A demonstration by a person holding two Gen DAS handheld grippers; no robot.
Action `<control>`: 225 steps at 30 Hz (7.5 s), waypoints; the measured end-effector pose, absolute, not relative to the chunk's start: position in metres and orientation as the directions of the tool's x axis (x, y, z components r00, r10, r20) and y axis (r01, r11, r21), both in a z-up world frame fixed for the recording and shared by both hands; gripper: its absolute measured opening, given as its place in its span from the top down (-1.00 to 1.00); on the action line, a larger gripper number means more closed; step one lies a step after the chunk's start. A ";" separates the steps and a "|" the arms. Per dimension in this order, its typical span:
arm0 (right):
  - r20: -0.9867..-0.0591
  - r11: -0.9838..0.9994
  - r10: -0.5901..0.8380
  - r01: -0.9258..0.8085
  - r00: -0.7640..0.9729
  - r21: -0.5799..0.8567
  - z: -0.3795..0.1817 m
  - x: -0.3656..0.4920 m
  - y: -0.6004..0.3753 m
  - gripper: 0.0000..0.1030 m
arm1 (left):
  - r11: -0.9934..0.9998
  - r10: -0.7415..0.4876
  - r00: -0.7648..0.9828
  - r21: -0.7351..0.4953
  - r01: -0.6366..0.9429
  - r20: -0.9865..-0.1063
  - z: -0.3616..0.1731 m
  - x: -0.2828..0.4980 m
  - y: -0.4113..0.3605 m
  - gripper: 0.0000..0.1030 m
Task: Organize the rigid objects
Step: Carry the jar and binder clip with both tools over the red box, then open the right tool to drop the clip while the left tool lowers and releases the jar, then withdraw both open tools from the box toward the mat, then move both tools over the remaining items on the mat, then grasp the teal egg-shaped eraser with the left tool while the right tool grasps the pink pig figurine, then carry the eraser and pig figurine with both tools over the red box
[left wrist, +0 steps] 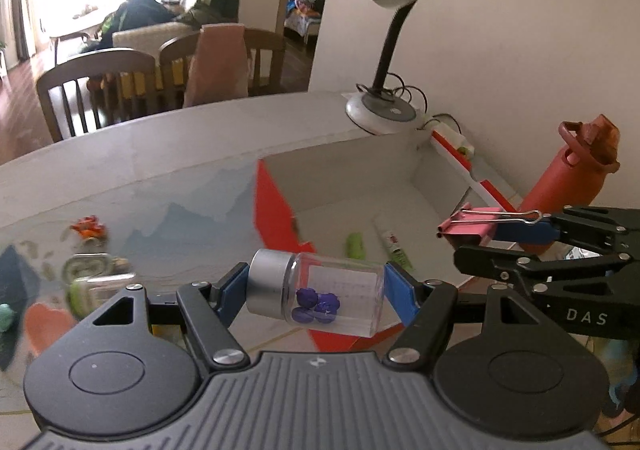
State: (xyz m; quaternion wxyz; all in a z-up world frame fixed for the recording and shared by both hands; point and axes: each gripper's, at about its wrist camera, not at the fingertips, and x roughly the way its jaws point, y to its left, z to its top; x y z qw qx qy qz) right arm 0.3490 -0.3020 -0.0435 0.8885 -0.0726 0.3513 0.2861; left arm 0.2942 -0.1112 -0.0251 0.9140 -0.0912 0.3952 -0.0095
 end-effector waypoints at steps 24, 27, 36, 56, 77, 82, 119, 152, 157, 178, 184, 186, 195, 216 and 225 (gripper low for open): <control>-0.798 0.847 0.339 -0.531 0.498 0.028 -0.119 0.422 -0.330 0.07 | 0.997 -0.068 0.537 -0.082 -0.001 -0.841 -0.094 0.482 -0.192 -0.40; -0.815 0.848 0.335 -0.528 0.472 0.044 -0.126 0.427 -0.330 0.07 | 0.998 -0.051 0.515 -0.064 -0.007 -0.856 -0.106 0.496 -0.193 -0.40; -0.846 0.836 0.326 -0.546 0.422 0.049 -0.139 0.430 -0.327 0.07 | 0.998 -0.043 0.447 -0.062 -0.028 -0.894 -0.131 0.511 -0.192 -0.40; -0.859 0.836 0.328 -0.545 0.393 0.070 -0.142 0.426 -0.327 -0.01 | 0.998 -0.046 0.366 -0.056 -0.017 -0.929 -0.146 0.510 -0.198 -0.39; -0.793 0.868 0.376 -0.482 0.479 0.120 -0.098 0.412 -0.343 -0.24 | 0.995 -0.089 0.495 -0.099 0.007 -0.864 -0.097 0.456 -0.195 -0.41; -0.773 0.868 0.394 -0.478 0.497 0.136 -0.088 0.403 -0.345 -0.26 | 0.994 -0.100 0.538 -0.108 0.017 -0.837 -0.080 0.435 -0.190 -0.41; -0.638 0.797 0.544 -0.572 0.545 0.191 -0.040 0.267 -0.221 -0.80 | 0.978 -0.110 0.719 -0.203 -0.044 -0.686 -0.020 0.229 -0.049 -0.85; -0.728 0.663 0.574 -0.735 0.376 0.143 -0.100 0.222 -0.019 -0.79 | 0.868 0.135 0.671 -0.239 -0.435 -0.729 -0.099 0.156 0.198 -0.99; -0.750 0.698 0.527 -0.707 0.399 0.114 -0.121 0.229 0.005 -0.74 | 0.869 0.154 0.667 -0.221 -0.443 -0.729 -0.119 0.163 0.209 -0.99; -0.802 0.808 0.445 -0.564 0.399 0.167 -0.169 0.256 0.042 -0.67 | 0.908 0.203 0.674 -0.121 -0.401 -0.710 -0.172 0.200 0.222 -0.84; -0.807 0.821 0.427 -0.549 0.407 0.157 -0.172 0.260 0.044 -0.55 | 0.910 0.208 0.669 -0.111 -0.401 -0.714 -0.179 0.204 0.224 -0.37; -0.812 0.823 0.420 -0.548 0.406 0.152 -0.173 0.261 0.045 -0.50 | 0.911 0.210 0.665 -0.103 -0.399 -0.717 -0.181 0.205 0.223 -0.24; -0.810 0.814 0.424 -0.562 0.405 0.145 -0.172 0.259 0.043 -0.46 | 0.926 0.199 0.679 -0.090 -0.366 -0.706 -0.182 0.207 0.217 0.34; -0.797 0.772 0.466 -0.616 0.384 0.155 -0.119 0.233 -0.002 -0.46 | 0.911 0.163 0.641 -0.134 -0.389 -0.750 -0.144 0.180 0.187 0.36; -0.755 0.771 0.505 -0.612 0.419 0.176 -0.074 0.231 -0.038 -0.46 | 0.921 0.117 0.668 -0.172 -0.351 -0.735 -0.095 0.169 0.154 0.36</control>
